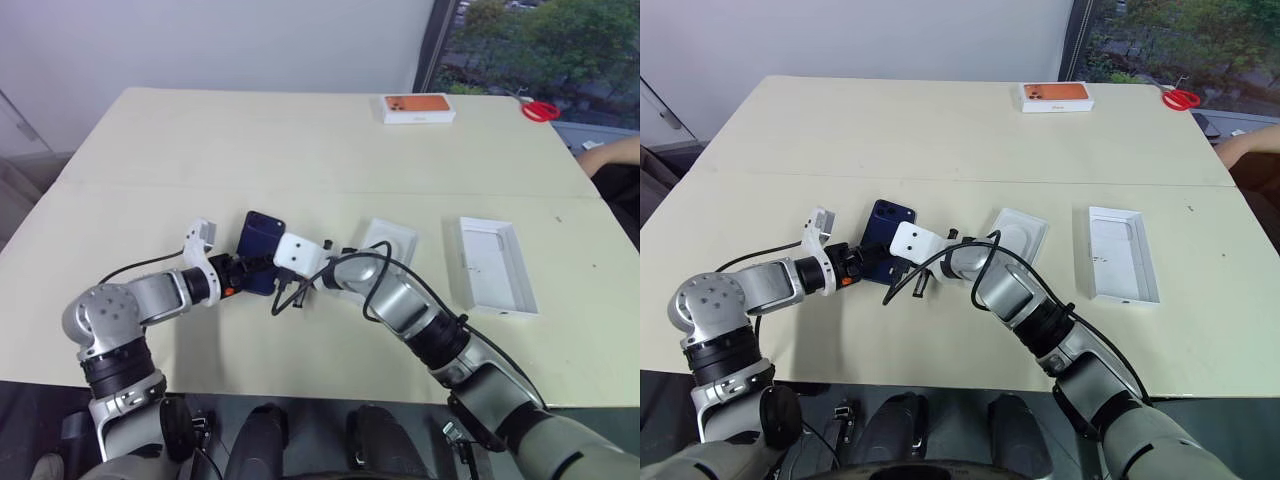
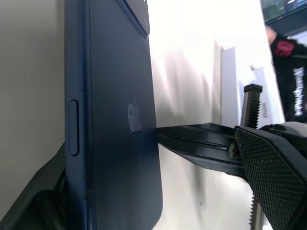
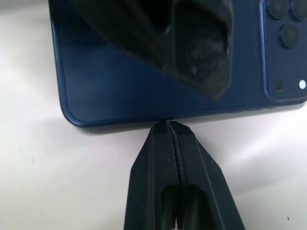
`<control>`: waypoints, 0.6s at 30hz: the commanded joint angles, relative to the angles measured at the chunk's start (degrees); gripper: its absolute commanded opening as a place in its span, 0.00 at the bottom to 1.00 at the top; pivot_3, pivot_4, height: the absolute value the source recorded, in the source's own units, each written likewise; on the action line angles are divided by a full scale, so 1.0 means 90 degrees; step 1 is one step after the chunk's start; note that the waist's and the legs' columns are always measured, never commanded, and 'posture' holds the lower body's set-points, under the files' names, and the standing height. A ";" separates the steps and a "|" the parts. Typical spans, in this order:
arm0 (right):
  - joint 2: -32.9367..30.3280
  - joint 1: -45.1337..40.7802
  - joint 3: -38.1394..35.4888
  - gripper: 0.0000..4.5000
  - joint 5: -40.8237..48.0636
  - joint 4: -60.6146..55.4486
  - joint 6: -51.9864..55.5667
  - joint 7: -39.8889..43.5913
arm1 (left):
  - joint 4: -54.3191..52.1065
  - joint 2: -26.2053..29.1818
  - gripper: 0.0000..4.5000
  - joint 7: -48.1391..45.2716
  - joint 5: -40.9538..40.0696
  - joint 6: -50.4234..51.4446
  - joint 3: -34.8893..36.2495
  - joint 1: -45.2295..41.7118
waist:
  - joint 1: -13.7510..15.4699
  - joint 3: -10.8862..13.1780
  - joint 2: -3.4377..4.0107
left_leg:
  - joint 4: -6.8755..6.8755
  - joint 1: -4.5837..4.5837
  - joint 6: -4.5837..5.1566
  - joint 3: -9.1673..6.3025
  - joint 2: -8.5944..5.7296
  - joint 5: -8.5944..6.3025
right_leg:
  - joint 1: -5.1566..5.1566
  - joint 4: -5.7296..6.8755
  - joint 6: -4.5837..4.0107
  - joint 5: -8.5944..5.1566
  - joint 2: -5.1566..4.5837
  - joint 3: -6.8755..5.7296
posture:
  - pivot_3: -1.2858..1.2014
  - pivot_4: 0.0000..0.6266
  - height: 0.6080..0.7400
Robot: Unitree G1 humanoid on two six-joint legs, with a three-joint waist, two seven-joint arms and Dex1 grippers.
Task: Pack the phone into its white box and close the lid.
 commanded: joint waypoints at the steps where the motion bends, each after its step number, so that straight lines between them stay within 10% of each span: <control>1: 0.0004 0.0087 -0.0152 0.01 -0.0076 -0.0143 -0.0060 -0.0017 | 0.0471 -0.0006 1.00 0.0181 -0.0082 0.0182 0.0272 -0.0133 | -0.0001 0.0000 0.0000 | 0.0000 0.0000 0.0000 -0.0001 0.0000 0.0000 | 0.0000 0.0000 0.0000 0.0000 0.0000 -0.0001 | 0.52 0.24 1.00; 15: -0.0020 0.0391 -0.0162 0.01 -0.0163 -0.0487 0.0110 0.0024 | 0.1234 0.0820 1.00 -0.0001 0.0082 0.0174 0.0137 -0.0563 | -0.0067 0.0000 0.0000 | -0.0045 0.0013 -0.0032 -0.0002 0.0003 0.0018 | -0.0014 0.0001 -0.0001 0.0001 0.0008 -0.0001 | 0.52 0.24 1.00; 18: -0.0030 0.0441 -0.0163 0.00 -0.0175 -0.0560 0.0145 0.0031 | 0.1291 0.0859 0.81 -0.0041 0.0111 0.0170 0.0156 -0.0636 | -0.0075 0.0000 -0.0001 | -0.0055 0.0016 -0.0038 -0.0003 0.0007 0.0022 | -0.0018 0.0001 -0.0002 0.0001 0.0014 -0.0001 | 0.52 0.24 1.00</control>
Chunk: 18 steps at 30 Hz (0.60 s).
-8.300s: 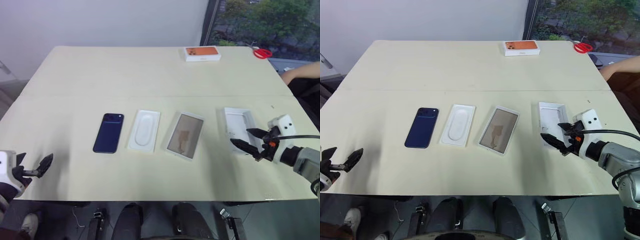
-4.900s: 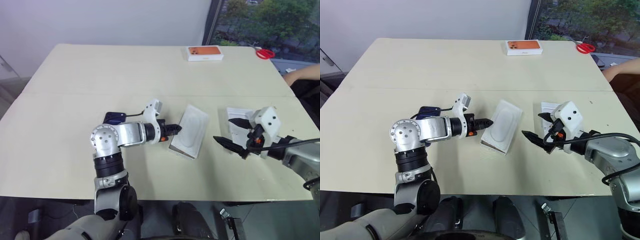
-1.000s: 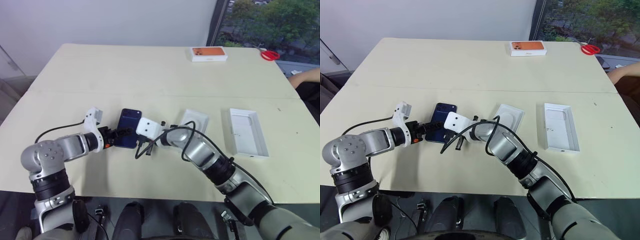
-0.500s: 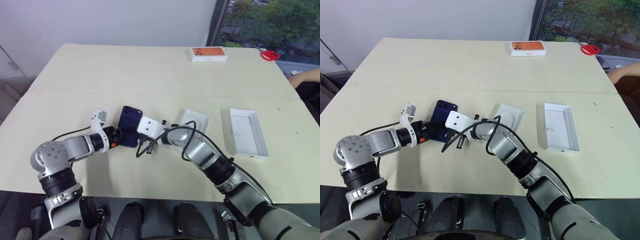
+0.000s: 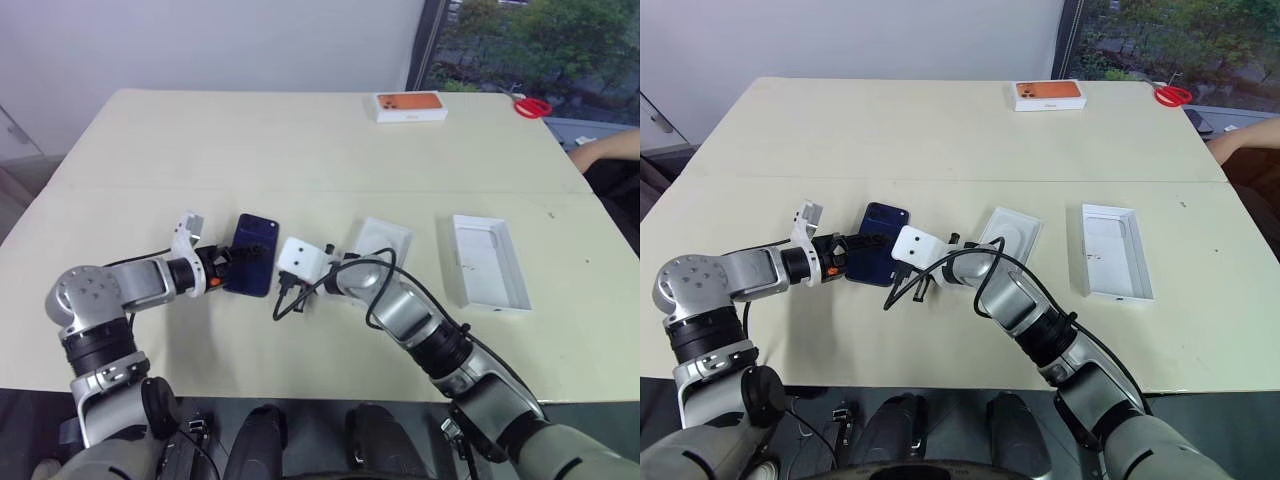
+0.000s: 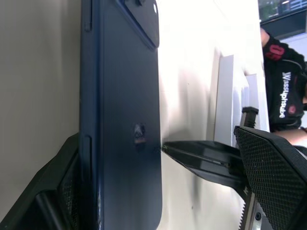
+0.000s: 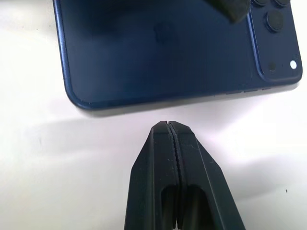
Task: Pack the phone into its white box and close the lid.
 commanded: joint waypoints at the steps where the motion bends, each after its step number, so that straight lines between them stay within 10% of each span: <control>1: -0.0016 0.0082 -0.0056 0.00 -0.0059 -0.0203 0.0098 0.0021 | 0.0039 0.0117 0.70 0.0019 0.0184 0.0046 0.0041 -0.0067 | -0.0005 0.0000 0.0000 | -0.0001 0.0000 -0.0001 0.0000 0.0001 0.0000 | -0.0001 0.0000 0.0000 0.0000 0.0000 0.0000 | 0.52 0.24 1.00; 5: -0.0095 0.0116 -0.0100 0.00 -0.0041 -0.0465 0.0257 0.0060 | 0.0035 0.0107 0.28 -0.0036 0.0239 0.0052 0.0060 -0.0102 | 0.0003 0.0002 -0.0003 | -0.0002 -0.0015 -0.0003 -0.0001 0.0001 0.0002 | -0.0015 0.0000 0.0000 0.0000 0.0000 0.0001 | 0.52 0.24 1.00; 16: -0.0670 0.0078 -0.0560 0.00 0.0254 -0.1948 0.1193 0.0376 | 0.0022 -0.0131 0.28 0.0173 -0.0297 0.0052 0.0627 -0.0108 | 0.0020 0.0005 -0.0007 | -0.0001 -0.0040 -0.0008 -0.0003 0.0001 0.0005 | -0.0040 0.0000 -0.0002 0.0002 -0.0001 0.0000 | 0.52 0.24 1.00; 18: -0.0811 0.0078 -0.0756 0.00 0.0371 -0.2265 0.1416 0.0438 | 0.0013 -0.0185 0.16 0.0276 -0.0457 0.0052 0.0706 -0.0098 | 0.0023 0.0006 -0.0007 | -0.0001 -0.0041 -0.0008 -0.0003 0.0001 0.0005 | -0.0040 0.0000 -0.0003 0.0002 -0.0001 0.0000 | 0.52 0.24 1.00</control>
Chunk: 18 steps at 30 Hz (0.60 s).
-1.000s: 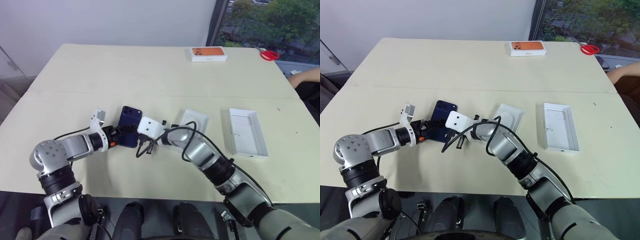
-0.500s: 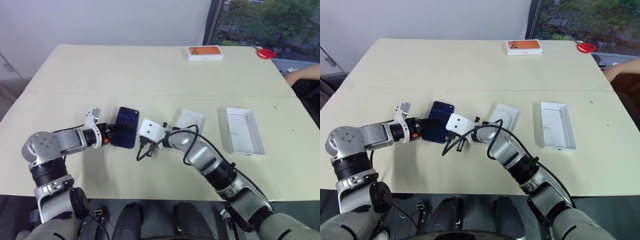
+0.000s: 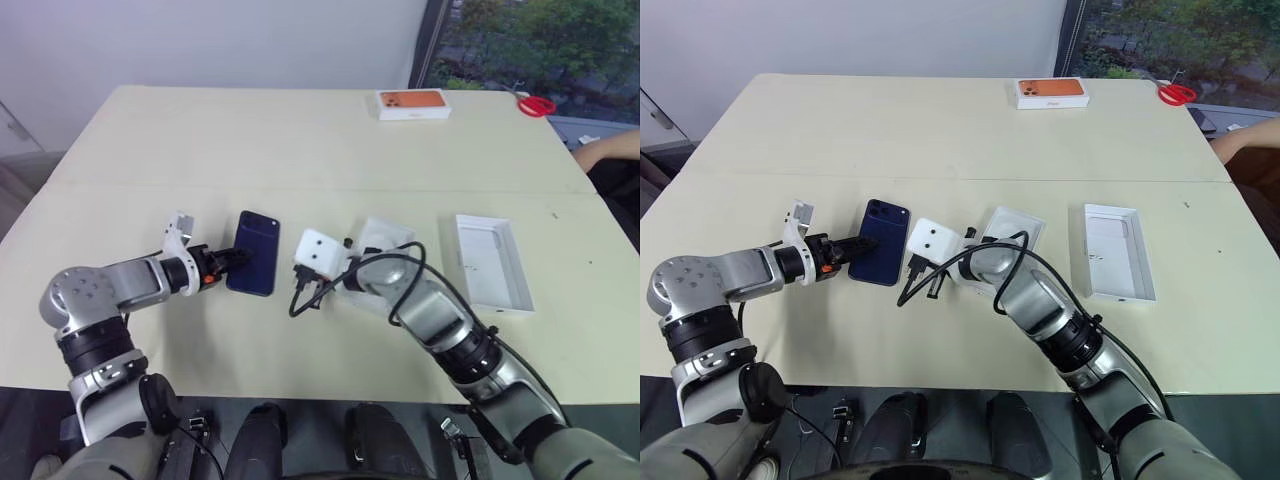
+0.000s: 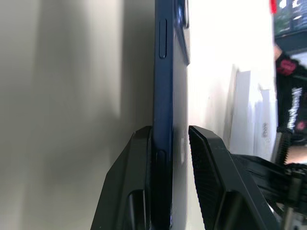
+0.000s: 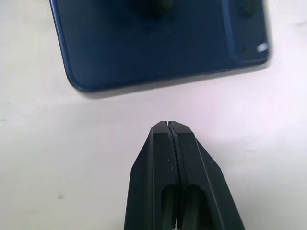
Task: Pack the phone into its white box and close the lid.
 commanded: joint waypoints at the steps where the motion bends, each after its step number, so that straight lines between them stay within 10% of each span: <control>1: -0.0167 -0.0051 -0.0394 0.00 0.0241 -0.0735 0.0293 0.0119 | -0.0114 -0.0047 0.09 0.0139 -0.0473 0.0052 0.0238 -0.0043 | 0.0005 0.0000 -0.0001 | 0.0000 0.0000 0.0000 0.0000 0.0000 0.0000 | 0.0000 0.0000 0.0000 0.0000 0.0000 0.0000 | 0.52 0.24 1.00; 11: -0.1184 -0.0002 -0.1457 0.00 0.0924 -0.1821 0.1194 0.0379 | -0.0328 -0.0377 0.01 0.0807 -0.1755 0.0052 -0.0076 -0.0176 | 0.0036 0.0004 -0.0005 | 0.0000 -0.0005 0.0001 -0.0002 -0.0001 0.0000 | -0.0002 -0.0005 0.0000 0.0000 -0.0004 0.0000 | 0.52 0.24 1.00; 18: -0.2627 0.0839 -0.2952 0.00 0.1754 -0.2551 0.1502 0.0975 | -0.0455 -0.1676 0.01 0.1853 -0.2300 0.0051 -0.0430 -0.0825 | 0.0111 0.0015 -0.0023 | 0.0005 -0.0011 0.0006 -0.0002 -0.0015 -0.0002 | 0.0012 -0.0023 0.0001 0.0000 -0.0013 -0.0004 | 0.52 0.24 1.00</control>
